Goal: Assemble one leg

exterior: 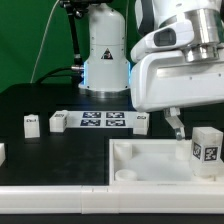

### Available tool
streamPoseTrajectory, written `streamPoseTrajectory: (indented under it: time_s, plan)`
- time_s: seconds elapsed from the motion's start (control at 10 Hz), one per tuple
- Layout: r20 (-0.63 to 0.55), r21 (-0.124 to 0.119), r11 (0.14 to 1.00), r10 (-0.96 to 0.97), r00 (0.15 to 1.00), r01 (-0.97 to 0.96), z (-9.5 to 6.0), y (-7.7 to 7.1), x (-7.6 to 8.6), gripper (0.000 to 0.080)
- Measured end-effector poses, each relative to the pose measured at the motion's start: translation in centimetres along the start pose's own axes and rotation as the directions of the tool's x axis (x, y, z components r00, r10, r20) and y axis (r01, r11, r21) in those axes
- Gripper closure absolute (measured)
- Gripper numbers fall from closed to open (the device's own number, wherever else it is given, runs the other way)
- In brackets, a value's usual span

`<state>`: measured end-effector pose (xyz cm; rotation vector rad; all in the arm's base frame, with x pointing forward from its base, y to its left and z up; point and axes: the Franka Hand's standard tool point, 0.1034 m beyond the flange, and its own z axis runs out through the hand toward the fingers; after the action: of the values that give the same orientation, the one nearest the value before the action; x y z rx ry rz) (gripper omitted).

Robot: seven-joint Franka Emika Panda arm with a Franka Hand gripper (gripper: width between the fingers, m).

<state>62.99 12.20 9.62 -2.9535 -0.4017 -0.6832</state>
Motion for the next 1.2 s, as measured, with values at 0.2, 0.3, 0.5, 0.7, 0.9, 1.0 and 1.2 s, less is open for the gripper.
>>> streamPoseTrajectory:
  time_s: [0.2, 0.3, 0.5, 0.7, 0.9, 1.0, 1.2]
  plan:
    - [0.012, 0.003, 1.0, -0.002, 1.0, 0.002, 0.1, -0.1, -0.2, 0.0151]
    - [0.015, 0.003, 1.0, -0.002, 1.0, 0.002, 0.1, -0.1, -0.2, 0.0151]
    - [0.241, 0.053, 0.999, -0.007, 0.971, -0.006, 0.2, -0.7, -1.0, 0.0151]
    - [0.403, 0.083, 0.996, -0.019, 0.915, -0.016, 0.6, 0.0, -1.6, 0.0151]
    - [0.522, 0.103, 0.994, -0.022, 0.853, -0.038, 0.4, -0.2, -2.3, 0.0151]
    - [0.496, 0.099, 0.994, -0.018, 0.868, -0.036, 0.7, 0.0, -1.6, 0.0151]
    - [0.492, 0.097, 0.995, -0.015, 0.87, -0.038, 0.8, 0.0, -1.7, 0.0151]
